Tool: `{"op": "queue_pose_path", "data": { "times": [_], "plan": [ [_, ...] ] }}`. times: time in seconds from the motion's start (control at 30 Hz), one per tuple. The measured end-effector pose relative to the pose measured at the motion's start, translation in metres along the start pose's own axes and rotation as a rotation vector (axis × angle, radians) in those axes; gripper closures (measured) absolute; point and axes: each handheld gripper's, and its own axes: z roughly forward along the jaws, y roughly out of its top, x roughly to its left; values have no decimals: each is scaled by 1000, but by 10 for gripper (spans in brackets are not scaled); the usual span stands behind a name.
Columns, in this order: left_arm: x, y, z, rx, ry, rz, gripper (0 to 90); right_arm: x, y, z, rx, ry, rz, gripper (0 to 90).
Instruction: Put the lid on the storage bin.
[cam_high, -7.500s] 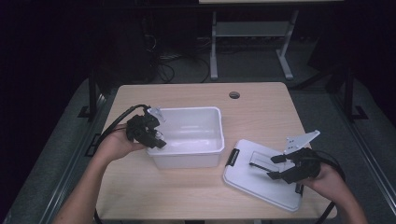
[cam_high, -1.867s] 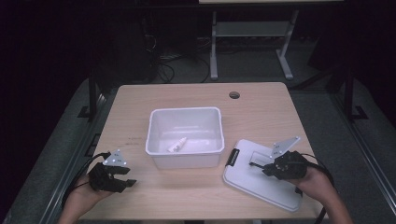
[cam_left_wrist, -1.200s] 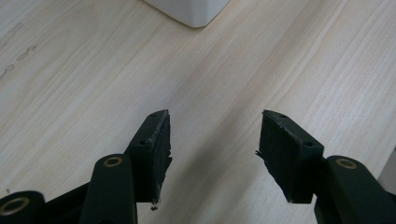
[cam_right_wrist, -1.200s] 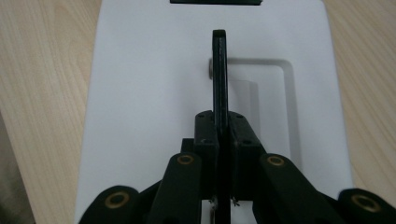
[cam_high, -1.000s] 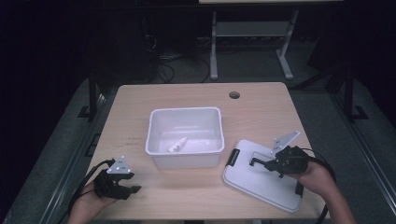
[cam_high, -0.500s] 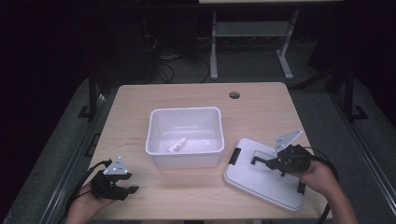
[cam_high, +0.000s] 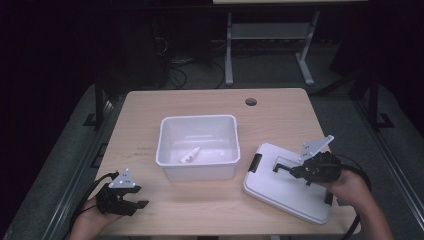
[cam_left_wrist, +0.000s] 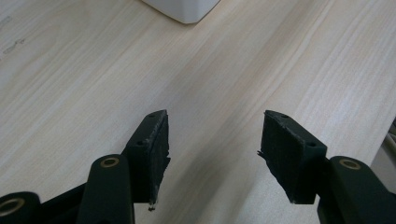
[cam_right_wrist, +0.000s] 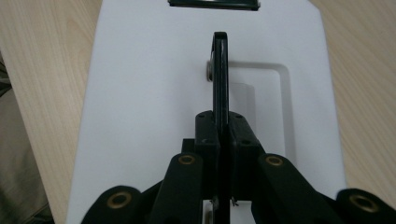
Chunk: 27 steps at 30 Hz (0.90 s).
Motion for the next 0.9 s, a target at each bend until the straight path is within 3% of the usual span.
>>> {"op": "queue_pose_path", "data": {
  "times": [0.9],
  "plan": [
    [1,-2,-1,-4,-2,-8,388,-3,20,-45,-19,-8,-47,843]
  ]
}}
